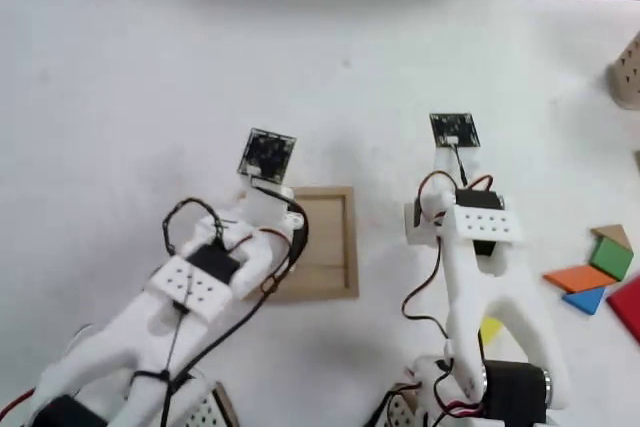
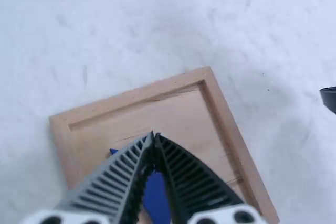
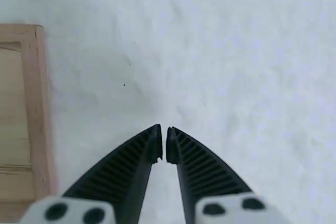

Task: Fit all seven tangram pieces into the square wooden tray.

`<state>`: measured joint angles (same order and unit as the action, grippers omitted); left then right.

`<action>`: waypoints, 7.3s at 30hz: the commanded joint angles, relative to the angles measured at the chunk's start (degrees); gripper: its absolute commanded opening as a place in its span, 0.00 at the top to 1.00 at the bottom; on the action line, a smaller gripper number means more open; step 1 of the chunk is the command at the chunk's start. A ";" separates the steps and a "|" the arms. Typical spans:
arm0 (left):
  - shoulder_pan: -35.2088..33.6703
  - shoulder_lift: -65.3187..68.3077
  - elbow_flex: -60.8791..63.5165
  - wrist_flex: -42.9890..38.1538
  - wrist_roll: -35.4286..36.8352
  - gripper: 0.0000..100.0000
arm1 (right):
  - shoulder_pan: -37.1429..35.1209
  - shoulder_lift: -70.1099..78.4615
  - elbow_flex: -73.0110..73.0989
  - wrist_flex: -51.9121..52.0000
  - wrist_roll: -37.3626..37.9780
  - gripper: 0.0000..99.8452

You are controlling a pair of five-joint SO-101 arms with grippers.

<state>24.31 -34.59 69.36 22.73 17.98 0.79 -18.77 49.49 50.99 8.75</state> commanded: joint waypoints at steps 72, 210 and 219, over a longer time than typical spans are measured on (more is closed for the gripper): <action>2.24 -9.71 -4.48 26.46 -10.11 0.98 | 4.88 -1.54 -1.93 -1.98 -1.14 0.98; -4.88 -1.36 -5.36 13.36 -12.13 0.98 | 12.35 -1.98 -5.54 1.80 -1.14 0.98; -13.67 -1.54 -5.01 10.81 -11.96 0.94 | 24.84 -1.63 -17.32 10.51 9.76 0.82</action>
<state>13.67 -36.26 66.73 35.12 4.44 21.10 -18.68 38.68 59.69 13.32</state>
